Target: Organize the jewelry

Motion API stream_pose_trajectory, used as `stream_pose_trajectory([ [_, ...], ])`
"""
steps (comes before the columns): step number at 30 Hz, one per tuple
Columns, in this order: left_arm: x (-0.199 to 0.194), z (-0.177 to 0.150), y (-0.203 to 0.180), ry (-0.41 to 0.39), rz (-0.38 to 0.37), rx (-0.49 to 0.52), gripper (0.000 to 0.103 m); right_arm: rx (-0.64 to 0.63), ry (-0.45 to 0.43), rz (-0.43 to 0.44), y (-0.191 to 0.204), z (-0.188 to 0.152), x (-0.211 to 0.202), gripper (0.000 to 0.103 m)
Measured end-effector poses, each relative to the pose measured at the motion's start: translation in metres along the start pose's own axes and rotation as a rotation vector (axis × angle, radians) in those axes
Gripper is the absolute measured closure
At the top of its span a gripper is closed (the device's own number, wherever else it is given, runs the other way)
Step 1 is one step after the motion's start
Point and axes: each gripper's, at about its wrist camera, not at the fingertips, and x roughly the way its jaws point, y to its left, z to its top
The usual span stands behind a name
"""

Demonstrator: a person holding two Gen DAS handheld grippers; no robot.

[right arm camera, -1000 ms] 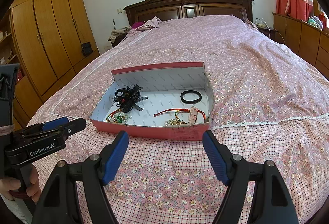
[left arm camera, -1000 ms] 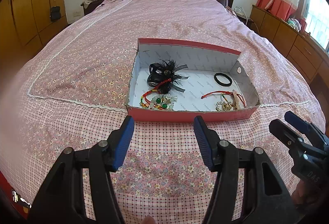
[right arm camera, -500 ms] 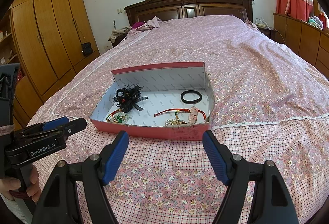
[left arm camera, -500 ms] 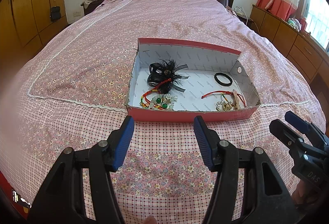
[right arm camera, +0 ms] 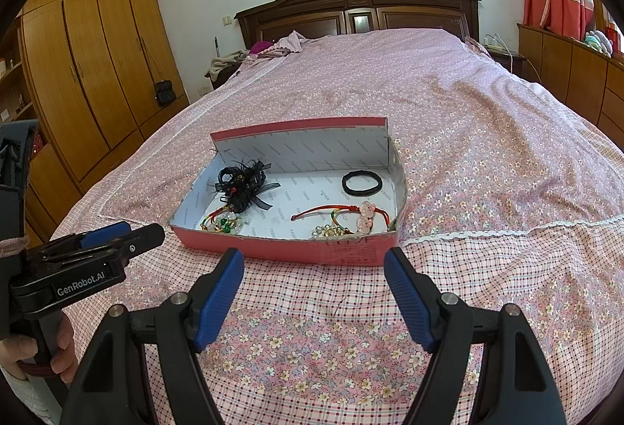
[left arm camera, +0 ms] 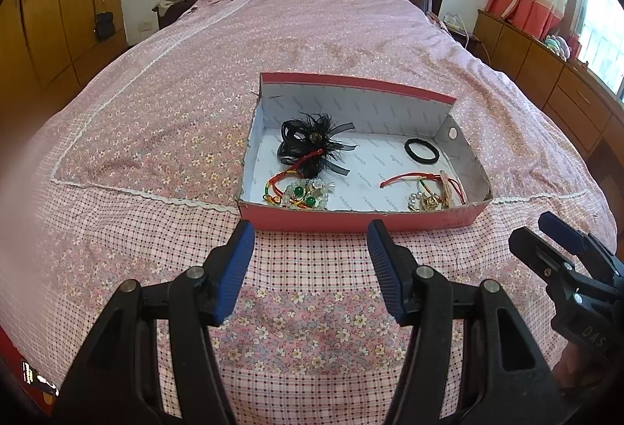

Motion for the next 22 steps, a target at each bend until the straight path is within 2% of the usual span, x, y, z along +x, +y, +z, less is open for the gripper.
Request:
stream_pose_trajectory([
  [22, 0.0027, 0.0014, 0.0017, 0.002, 0.006, -0.002, 0.051, 0.003, 0.004, -0.007, -0.0035, 0.0018, 0.0026, 0.027],
])
